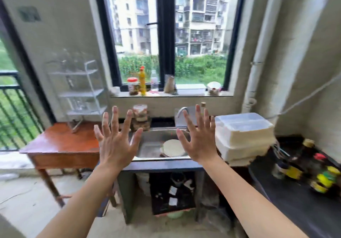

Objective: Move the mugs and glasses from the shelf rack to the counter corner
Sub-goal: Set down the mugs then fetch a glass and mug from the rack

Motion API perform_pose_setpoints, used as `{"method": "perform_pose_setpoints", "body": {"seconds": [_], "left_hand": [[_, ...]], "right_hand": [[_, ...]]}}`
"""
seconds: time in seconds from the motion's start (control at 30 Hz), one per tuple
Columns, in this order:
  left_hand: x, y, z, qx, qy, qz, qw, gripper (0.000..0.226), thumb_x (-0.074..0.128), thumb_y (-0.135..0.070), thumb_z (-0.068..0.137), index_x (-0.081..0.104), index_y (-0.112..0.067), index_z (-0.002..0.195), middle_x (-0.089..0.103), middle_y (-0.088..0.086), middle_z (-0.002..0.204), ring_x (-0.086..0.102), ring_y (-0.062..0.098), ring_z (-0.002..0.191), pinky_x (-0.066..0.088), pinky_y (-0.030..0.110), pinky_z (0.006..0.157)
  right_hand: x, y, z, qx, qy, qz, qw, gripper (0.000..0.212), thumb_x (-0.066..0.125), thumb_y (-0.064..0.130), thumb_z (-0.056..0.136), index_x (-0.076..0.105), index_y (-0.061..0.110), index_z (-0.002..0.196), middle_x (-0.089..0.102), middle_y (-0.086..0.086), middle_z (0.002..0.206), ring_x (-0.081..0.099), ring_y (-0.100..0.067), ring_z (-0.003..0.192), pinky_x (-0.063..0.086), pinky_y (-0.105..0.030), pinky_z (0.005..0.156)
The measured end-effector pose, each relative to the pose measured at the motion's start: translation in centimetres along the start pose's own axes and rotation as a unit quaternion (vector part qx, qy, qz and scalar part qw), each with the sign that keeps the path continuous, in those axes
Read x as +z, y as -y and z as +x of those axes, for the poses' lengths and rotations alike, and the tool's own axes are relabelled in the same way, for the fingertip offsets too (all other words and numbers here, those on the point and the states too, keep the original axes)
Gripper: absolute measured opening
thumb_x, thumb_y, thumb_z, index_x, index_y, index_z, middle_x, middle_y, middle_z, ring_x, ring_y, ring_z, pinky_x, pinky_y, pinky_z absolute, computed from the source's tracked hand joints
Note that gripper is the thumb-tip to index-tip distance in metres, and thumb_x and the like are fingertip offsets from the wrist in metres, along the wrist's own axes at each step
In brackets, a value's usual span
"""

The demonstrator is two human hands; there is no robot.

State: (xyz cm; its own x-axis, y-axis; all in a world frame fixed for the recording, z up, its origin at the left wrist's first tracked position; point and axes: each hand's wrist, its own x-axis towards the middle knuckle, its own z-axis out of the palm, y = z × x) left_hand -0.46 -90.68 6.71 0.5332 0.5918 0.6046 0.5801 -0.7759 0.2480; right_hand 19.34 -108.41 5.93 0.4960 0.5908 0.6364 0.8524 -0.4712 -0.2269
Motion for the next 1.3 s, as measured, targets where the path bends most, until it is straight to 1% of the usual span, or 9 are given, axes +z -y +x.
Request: {"method": "perform_pose_setpoints", "body": {"seconds": [0.2, 0.4, 0.57, 0.77, 0.9, 0.97, 1.07, 1.17, 1.3], "left_hand": [[-0.4, 11.6, 2.1, -0.103, -0.014, 0.019, 0.994, 0.073, 0.022, -0.067, 0.090, 0.022, -0.034, 0.155, 0.007, 0.006, 0.167, 0.008, 0.033, 0.151, 0.012, 0.065, 0.116], [3.6, 22.4, 7.8, -0.142, -0.002, 0.066, 0.988, 0.070, 0.024, -0.062, 0.093, 0.019, -0.033, 0.156, 0.005, 0.008, 0.167, 0.006, 0.031, 0.152, 0.011, 0.059, 0.118], [8.7, 30.4, 17.4, -0.145, 0.027, 0.098, 0.984, 0.070, 0.019, -0.063, 0.093, 0.016, -0.032, 0.157, 0.003, 0.008, 0.167, 0.004, 0.029, 0.152, 0.009, 0.055, 0.120], [11.2, 39.4, 27.2, -0.135, 0.035, 0.122, 0.983, 0.066, 0.025, -0.059, 0.097, 0.015, -0.033, 0.157, 0.003, 0.008, 0.167, 0.003, 0.028, 0.153, 0.007, 0.051, 0.122], [12.1, 45.4, 29.7, -0.146, 0.042, 0.106, 0.983, 0.064, 0.032, -0.055, 0.098, 0.020, -0.031, 0.156, 0.007, 0.009, 0.166, 0.006, 0.027, 0.152, 0.008, 0.047, 0.121], [13.4, 48.6, 30.5, -0.149, 0.051, 0.105, 0.982, 0.063, 0.031, -0.055, 0.099, 0.020, -0.030, 0.156, 0.009, 0.009, 0.166, 0.007, 0.027, 0.152, 0.009, 0.046, 0.120], [16.5, 54.1, 31.8, -0.172, 0.083, 0.080, 0.978, 0.063, 0.031, -0.055, 0.099, 0.021, -0.029, 0.156, 0.012, 0.009, 0.166, 0.010, 0.027, 0.152, 0.013, 0.047, 0.120], [20.5, 58.7, 33.5, -0.190, 0.129, 0.014, 0.973, 0.063, 0.038, -0.049, 0.100, 0.026, -0.022, 0.155, 0.022, 0.010, 0.163, 0.018, 0.029, 0.149, 0.017, 0.046, 0.120], [26.2, 64.0, 37.0, -0.209, 0.195, -0.113, 0.952, 0.062, 0.047, -0.041, 0.100, 0.030, -0.014, 0.153, 0.028, 0.011, 0.160, 0.018, 0.026, 0.149, 0.010, 0.038, 0.119]], "right_hand": [[9.1, 9.2, 5.7, -0.070, 0.057, 0.044, 0.995, 0.070, 0.038, 0.063, 0.096, 0.032, 0.031, 0.157, 0.015, -0.012, 0.168, 0.015, -0.041, 0.153, 0.010, -0.058, 0.122], [21.2, 15.4, 12.5, -0.110, 0.084, 0.094, 0.986, 0.068, 0.039, 0.061, 0.098, 0.030, 0.030, 0.158, 0.015, -0.012, 0.169, 0.014, -0.036, 0.154, 0.012, -0.056, 0.123], [31.2, 17.8, 20.9, -0.093, 0.110, 0.113, 0.983, 0.070, 0.034, 0.065, 0.098, 0.023, 0.033, 0.160, 0.011, -0.011, 0.169, 0.016, -0.036, 0.154, 0.016, -0.054, 0.123], [39.3, 22.9, 32.3, -0.098, 0.132, 0.136, 0.977, 0.071, 0.035, 0.064, 0.098, 0.018, 0.034, 0.160, 0.016, -0.010, 0.169, 0.020, -0.034, 0.153, 0.031, -0.050, 0.116], [44.5, 27.9, 36.3, -0.122, 0.168, 0.149, 0.967, 0.070, 0.034, 0.063, 0.099, 0.023, 0.031, 0.160, 0.023, -0.011, 0.166, 0.029, -0.031, 0.149, 0.044, -0.047, 0.108], [47.4, 30.1, 37.1, -0.127, 0.186, 0.154, 0.962, 0.070, 0.033, 0.064, 0.099, 0.023, 0.031, 0.159, 0.025, -0.010, 0.166, 0.032, -0.030, 0.148, 0.046, -0.046, 0.105], [52.5, 33.0, 37.5, -0.123, 0.217, 0.162, 0.955, 0.068, 0.032, 0.065, 0.098, 0.025, 0.033, 0.158, 0.029, -0.007, 0.164, 0.037, -0.030, 0.145, 0.047, -0.046, 0.103], [57.3, 35.3, 37.7, -0.079, 0.260, 0.169, 0.947, 0.068, 0.031, 0.067, 0.097, 0.026, 0.035, 0.157, 0.036, -0.003, 0.161, 0.040, -0.027, 0.143, 0.045, -0.044, 0.105], [63.5, 38.4, 39.2, -0.003, 0.320, 0.171, 0.932, 0.067, 0.035, 0.065, 0.097, 0.032, 0.032, 0.155, 0.040, -0.001, 0.157, 0.044, -0.025, 0.140, 0.040, -0.041, 0.109]]}}
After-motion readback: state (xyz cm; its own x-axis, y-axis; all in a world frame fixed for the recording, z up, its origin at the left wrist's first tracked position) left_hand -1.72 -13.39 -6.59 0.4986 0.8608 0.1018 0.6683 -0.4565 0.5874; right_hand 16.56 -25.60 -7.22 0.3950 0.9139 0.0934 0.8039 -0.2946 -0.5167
